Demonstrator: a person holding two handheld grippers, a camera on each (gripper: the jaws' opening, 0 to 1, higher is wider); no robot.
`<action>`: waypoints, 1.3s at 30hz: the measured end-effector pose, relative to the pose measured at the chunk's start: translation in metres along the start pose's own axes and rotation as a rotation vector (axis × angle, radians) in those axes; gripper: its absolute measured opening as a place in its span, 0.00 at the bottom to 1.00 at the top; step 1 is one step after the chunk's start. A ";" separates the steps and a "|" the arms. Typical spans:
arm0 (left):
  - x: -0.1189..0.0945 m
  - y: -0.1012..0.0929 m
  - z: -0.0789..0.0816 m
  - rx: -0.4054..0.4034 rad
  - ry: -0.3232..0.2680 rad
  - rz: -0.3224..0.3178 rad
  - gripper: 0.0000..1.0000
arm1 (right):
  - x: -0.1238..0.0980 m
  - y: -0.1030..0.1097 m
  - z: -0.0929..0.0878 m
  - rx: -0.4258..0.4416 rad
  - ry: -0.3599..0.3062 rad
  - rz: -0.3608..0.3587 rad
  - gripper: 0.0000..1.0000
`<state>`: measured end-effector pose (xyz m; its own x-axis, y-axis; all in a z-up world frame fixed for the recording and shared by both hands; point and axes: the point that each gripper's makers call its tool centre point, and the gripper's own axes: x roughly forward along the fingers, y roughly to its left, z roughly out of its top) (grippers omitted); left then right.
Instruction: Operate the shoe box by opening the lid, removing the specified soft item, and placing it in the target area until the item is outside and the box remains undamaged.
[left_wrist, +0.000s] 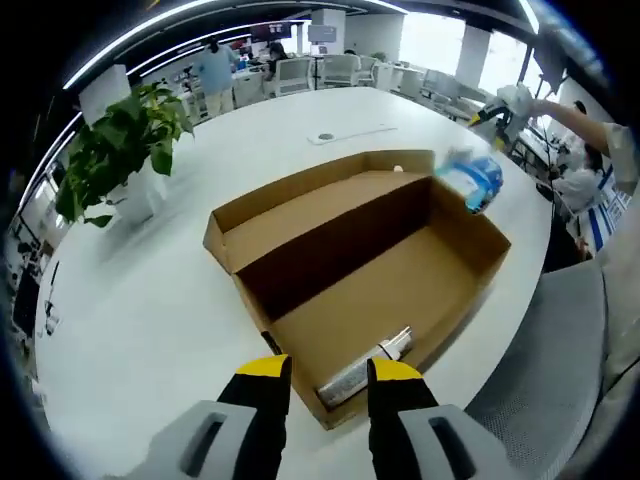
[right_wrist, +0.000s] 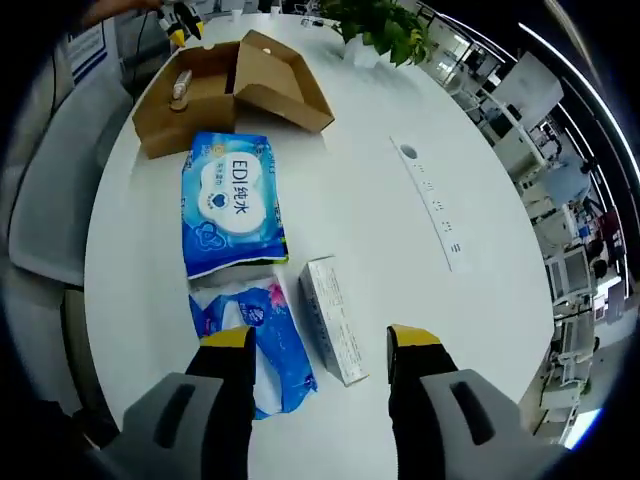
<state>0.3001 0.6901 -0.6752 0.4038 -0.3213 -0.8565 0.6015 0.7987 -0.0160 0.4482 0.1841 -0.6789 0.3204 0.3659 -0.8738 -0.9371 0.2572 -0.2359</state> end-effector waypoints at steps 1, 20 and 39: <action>0.002 -0.003 0.000 0.028 0.011 -0.020 0.32 | -0.004 0.003 0.002 0.009 -0.010 -0.008 0.55; 0.040 -0.022 0.007 0.285 0.151 -0.250 0.44 | -0.056 0.073 0.042 0.287 -0.255 -0.094 0.92; 0.068 -0.025 -0.022 0.541 0.347 -0.380 0.48 | -0.073 0.138 0.044 0.409 -0.316 -0.109 0.96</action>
<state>0.2974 0.6595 -0.7441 -0.0867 -0.2752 -0.9575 0.9476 0.2739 -0.1645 0.3017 0.2324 -0.6288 0.4986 0.5530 -0.6675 -0.7854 0.6141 -0.0779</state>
